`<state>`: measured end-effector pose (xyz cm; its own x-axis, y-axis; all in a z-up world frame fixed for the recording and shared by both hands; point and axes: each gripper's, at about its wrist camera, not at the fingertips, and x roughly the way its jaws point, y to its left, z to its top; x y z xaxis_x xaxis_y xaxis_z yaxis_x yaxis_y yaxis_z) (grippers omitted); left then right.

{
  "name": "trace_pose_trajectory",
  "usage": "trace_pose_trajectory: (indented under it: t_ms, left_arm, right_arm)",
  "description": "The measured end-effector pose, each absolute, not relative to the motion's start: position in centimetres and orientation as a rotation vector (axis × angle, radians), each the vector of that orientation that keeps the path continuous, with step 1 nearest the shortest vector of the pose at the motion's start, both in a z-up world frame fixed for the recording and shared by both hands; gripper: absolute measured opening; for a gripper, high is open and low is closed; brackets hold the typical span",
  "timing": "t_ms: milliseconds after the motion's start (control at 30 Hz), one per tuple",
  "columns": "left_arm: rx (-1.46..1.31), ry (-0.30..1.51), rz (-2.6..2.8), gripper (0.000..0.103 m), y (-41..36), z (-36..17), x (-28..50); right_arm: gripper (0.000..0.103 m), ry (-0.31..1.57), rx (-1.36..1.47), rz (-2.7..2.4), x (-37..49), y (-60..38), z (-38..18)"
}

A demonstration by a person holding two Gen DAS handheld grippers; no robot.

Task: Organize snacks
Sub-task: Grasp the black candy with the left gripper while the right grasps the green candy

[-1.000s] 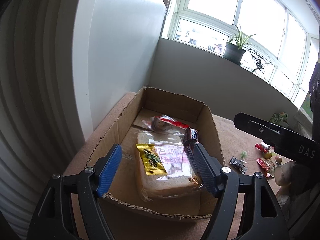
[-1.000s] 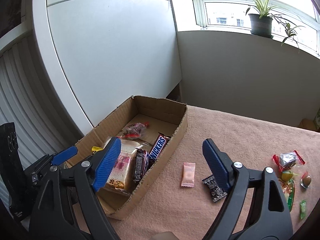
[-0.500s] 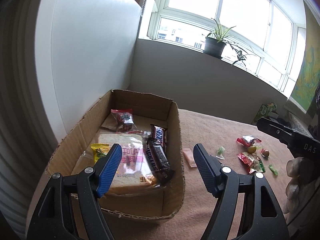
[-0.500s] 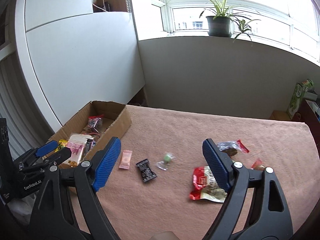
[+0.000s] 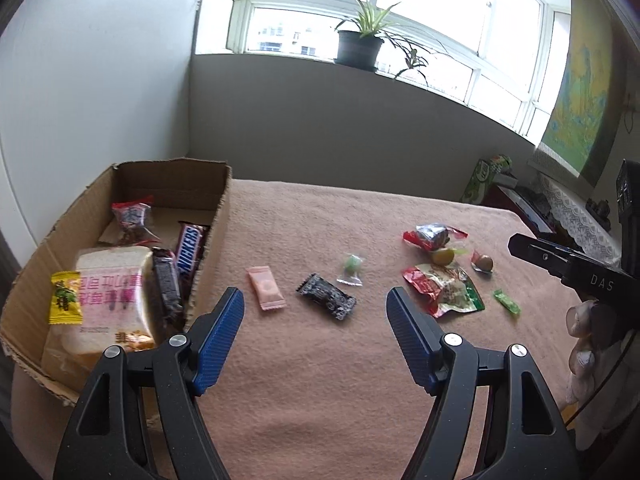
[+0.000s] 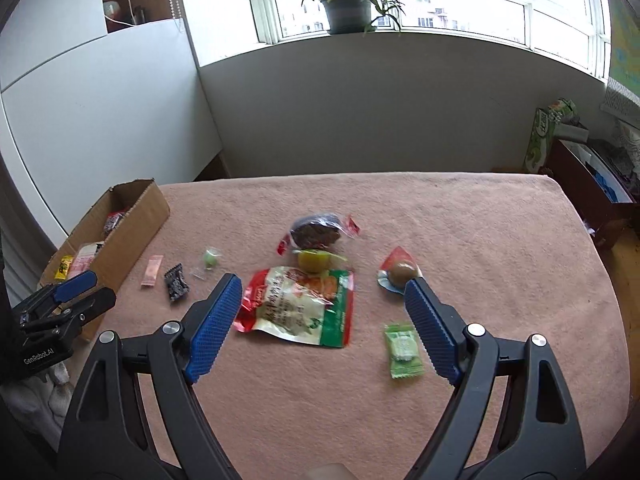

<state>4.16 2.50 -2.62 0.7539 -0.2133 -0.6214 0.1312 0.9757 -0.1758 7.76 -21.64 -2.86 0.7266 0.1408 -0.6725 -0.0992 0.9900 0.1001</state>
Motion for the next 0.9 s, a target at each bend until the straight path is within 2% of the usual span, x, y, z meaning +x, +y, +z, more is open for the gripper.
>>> trace_pose_trajectory:
  t_ms: [300, 433, 533, 633, 733, 900]
  left_arm:
    - [-0.133, 0.824, -0.221, 0.072, 0.5, -5.2, 6.8]
    - [-0.154, 0.876, -0.234, 0.063, -0.1, -6.1, 8.2]
    - [-0.146, 0.903, -0.223, 0.057, -0.7, -6.7, 9.2]
    - [-0.156, 0.922, -0.199, 0.056, -0.5, -7.2, 10.0]
    - [-0.191, 0.938, -0.181, 0.055, 0.0, -7.5, 10.8]
    - [-0.171, 0.937, -0.154, 0.039, -0.2, -7.6, 11.9]
  right_arm:
    - [0.085, 0.832, 0.015, 0.070, 7.4, -24.8, -5.9]
    - [0.077, 0.865, -0.016, 0.063, 7.9, -24.9, -7.0]
    - [0.075, 0.881, -0.016, 0.069, 8.3, -25.0, -7.8]
    - [0.067, 0.903, -0.003, 0.078, 8.6, -25.2, -8.3]
    - [0.066, 0.911, -0.003, 0.079, 8.8, -25.1, -8.4]
    - [0.065, 0.917, -0.025, 0.077, 9.1, -24.6, -8.7]
